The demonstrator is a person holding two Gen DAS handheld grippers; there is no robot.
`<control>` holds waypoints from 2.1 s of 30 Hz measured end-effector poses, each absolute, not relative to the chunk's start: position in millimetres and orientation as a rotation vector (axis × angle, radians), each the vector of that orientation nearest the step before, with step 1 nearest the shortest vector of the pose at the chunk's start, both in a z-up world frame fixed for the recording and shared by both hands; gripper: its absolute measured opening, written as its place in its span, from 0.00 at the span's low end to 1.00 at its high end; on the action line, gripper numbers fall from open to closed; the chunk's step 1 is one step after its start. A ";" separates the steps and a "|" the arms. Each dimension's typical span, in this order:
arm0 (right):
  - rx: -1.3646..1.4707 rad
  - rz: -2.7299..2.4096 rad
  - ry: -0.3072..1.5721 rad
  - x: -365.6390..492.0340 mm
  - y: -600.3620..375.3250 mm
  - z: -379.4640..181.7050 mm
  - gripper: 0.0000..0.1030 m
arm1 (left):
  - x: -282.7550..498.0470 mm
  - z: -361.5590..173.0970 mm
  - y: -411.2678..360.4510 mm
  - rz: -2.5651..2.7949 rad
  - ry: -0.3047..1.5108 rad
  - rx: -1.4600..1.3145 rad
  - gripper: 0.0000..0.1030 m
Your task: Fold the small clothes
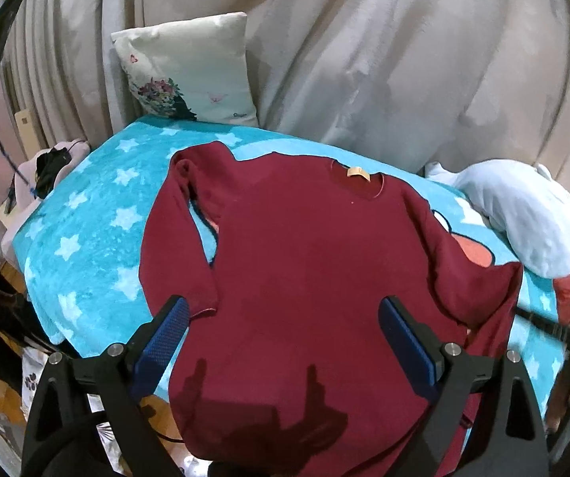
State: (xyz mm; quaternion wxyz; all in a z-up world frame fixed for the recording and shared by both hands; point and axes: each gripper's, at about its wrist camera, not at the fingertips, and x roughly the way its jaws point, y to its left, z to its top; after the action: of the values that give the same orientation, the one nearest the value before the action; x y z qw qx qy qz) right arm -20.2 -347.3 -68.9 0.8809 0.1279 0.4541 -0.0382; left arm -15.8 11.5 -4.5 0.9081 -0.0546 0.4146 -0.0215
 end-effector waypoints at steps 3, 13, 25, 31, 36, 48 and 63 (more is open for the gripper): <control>0.240 0.012 1.000 -28.3 -316.2 -77.7 0.71 | -10.1 -4.8 6.7 -0.064 0.868 -0.118 0.93; 0.074 -0.103 1.107 -6.9 -259.9 -116.3 0.64 | -7.9 -11.9 -15.9 -0.123 0.893 -0.078 0.93; 0.252 -0.527 0.944 -56.2 -446.5 -49.1 0.06 | -3.6 -1.9 -11.2 -0.119 0.864 -0.122 0.93; 0.213 -0.758 0.935 -65.9 -508.6 -54.6 0.07 | -5.9 -2.2 -7.7 -0.097 0.873 -0.112 0.93; 0.201 -0.493 0.950 -62.5 -462.1 -67.1 0.72 | -11.5 -1.4 6.3 -0.056 0.867 -0.135 0.93; 0.151 -0.207 0.973 9.9 -442.5 -95.4 0.72 | -19.6 -5.3 -8.7 -0.084 0.893 -0.080 0.93; 0.462 0.200 1.092 71.8 -420.5 -127.6 0.06 | -16.2 -8.0 23.8 0.047 0.911 -0.148 0.93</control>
State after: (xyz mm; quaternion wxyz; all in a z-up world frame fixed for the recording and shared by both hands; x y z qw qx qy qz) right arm 71.8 -420.5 -127.6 0.8246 0.2171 0.5139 0.0942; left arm -16.2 23.8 -8.0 0.8950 -0.0715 0.4396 0.0228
